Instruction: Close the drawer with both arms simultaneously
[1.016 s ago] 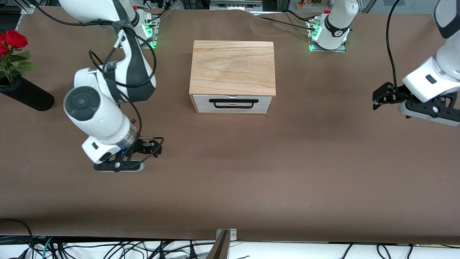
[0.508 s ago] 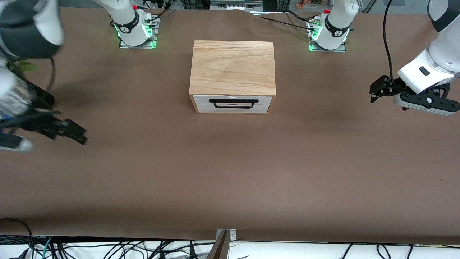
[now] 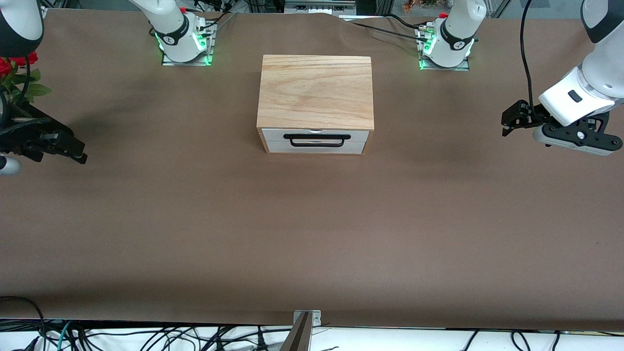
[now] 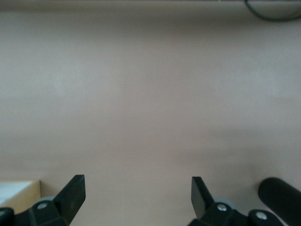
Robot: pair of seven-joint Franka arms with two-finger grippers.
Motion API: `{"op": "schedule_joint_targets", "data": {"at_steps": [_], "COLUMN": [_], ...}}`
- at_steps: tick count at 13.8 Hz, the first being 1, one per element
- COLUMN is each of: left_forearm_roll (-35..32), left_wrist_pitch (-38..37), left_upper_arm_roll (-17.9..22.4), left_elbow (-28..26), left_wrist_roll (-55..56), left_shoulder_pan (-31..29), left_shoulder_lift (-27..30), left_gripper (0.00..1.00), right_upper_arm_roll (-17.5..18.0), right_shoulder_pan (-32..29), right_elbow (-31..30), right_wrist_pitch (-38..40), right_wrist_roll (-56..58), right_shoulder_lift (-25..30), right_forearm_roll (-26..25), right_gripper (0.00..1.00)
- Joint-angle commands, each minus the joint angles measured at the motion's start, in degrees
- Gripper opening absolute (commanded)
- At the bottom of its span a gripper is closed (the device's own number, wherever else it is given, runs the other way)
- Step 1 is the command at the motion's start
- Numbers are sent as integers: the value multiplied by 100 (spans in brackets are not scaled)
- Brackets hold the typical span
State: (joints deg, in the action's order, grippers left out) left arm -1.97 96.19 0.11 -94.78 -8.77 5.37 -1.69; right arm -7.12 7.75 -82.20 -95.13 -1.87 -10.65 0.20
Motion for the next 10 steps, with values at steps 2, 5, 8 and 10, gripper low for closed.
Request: {"op": "schedule_joint_targets", "data": {"at_steps": [2,5,8,10], "left_forearm_roll": [-75,-75,-75,-75], "left_wrist_pitch": [-92,-92,-92,-92], "left_upper_arm_roll": [51,51,51,51], "left_elbow": [4,4,4,4], "left_wrist_roll": [-28,-28,-20,-28], "left_shoulder_pan": [34,34,34,34], "left_shoulder_lift": [90,90,90,90], "left_gripper": [100,100,100,100], "right_upper_arm_roll": [150,150,159,159], "right_shoulder_pan": [-63,-54,-28,-10], "right_elbow": [-314,-104,-68,-68], "right_wrist_pitch": [240,381,382,390], "right_wrist_roll": [91,99,100,99], "right_shoulder_lift": [230,116,98,98], "right_forearm_roll": [-82,-91,-99,-108], "right_gripper": [100,100,100,100]}}
